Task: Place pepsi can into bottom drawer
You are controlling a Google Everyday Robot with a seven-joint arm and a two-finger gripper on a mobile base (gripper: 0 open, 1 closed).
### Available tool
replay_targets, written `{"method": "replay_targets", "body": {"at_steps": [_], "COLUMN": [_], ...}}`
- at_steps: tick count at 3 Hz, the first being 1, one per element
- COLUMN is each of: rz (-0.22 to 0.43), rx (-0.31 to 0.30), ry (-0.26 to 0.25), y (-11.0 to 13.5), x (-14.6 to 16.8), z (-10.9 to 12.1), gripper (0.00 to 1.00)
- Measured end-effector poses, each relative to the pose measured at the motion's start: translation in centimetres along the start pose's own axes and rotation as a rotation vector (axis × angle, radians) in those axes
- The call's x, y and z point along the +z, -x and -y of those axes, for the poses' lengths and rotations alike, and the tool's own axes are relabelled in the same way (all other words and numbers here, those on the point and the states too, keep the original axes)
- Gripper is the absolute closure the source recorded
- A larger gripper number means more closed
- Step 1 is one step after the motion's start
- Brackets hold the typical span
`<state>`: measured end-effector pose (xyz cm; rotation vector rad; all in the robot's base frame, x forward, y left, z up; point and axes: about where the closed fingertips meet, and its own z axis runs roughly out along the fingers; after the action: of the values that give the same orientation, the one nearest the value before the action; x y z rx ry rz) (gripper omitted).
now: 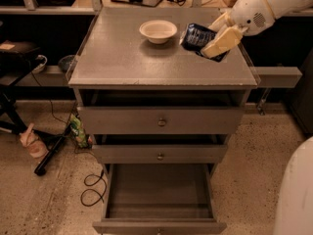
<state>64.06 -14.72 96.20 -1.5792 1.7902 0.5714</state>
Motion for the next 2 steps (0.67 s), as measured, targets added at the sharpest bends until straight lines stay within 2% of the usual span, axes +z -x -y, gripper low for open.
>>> {"method": "replay_targets", "body": {"at_steps": [1,2], "rz": [0.0,-0.03], "rx": [0.0,0.011], "ry": [0.0,-0.049], "y": [0.0,0.36], "x": [0.0,0.66], "z": [0.0,0.01], "gripper": [1.0,1.0]}}
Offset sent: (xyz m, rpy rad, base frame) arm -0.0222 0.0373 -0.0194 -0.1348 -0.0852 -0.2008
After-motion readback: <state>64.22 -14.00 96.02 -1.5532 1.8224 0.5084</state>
